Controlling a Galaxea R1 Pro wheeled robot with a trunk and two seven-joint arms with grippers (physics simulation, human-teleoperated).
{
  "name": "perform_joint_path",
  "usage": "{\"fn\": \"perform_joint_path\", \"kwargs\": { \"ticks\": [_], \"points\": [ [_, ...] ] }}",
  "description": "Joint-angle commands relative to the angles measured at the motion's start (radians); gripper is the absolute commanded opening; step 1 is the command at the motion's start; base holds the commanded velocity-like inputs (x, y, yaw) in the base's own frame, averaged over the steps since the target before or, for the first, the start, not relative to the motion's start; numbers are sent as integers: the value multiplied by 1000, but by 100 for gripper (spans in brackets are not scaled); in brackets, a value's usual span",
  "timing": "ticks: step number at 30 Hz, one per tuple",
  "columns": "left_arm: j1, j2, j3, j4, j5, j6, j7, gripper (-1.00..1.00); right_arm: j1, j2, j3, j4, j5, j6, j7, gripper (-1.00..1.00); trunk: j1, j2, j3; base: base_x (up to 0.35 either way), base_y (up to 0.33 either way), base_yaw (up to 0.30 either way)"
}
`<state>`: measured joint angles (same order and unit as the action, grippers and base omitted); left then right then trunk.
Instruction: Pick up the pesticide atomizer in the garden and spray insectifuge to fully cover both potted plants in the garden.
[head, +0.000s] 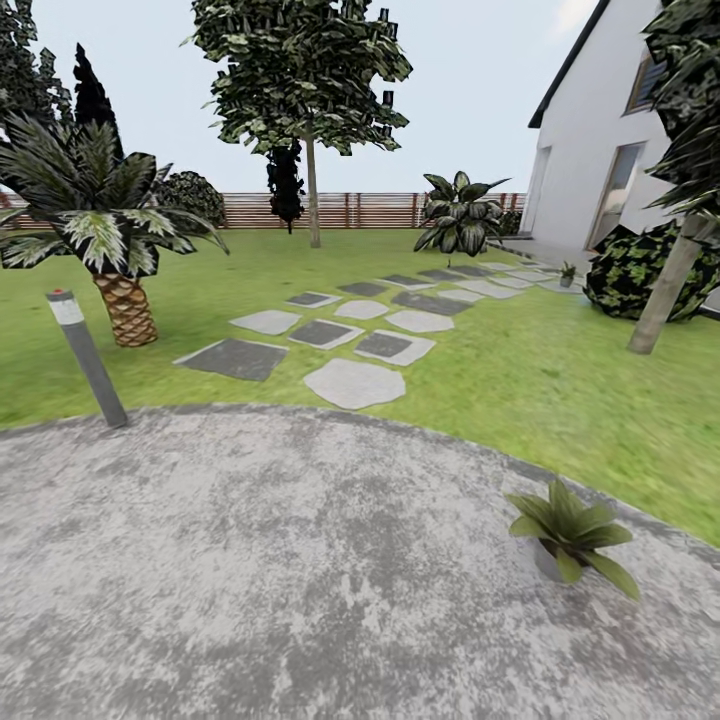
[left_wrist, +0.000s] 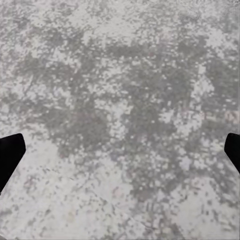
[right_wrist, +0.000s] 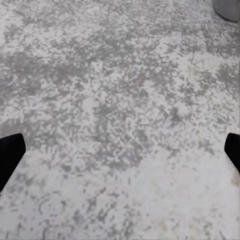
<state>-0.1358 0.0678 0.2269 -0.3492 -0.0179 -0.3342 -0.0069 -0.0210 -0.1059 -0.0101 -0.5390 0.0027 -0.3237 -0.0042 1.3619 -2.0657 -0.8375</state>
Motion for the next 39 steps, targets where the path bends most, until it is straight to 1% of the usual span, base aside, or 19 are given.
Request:
{"fn": "perform_joint_path", "kwargs": {
  "ticks": [1, 39],
  "points": [
    [-1, 0, 3, 1, -2, -4, -1, 100, 0, 0, -1, 1, 0, -3, 0, 100, 0, 0, -1, 337, 0, 0],
    [-1, 0, 3, 1, -2, -4, 0, 100, 0, 0, -1, 1, 0, -3, 0, 100, 0, 0, -1, 337, 0, 0]
  ]
}}
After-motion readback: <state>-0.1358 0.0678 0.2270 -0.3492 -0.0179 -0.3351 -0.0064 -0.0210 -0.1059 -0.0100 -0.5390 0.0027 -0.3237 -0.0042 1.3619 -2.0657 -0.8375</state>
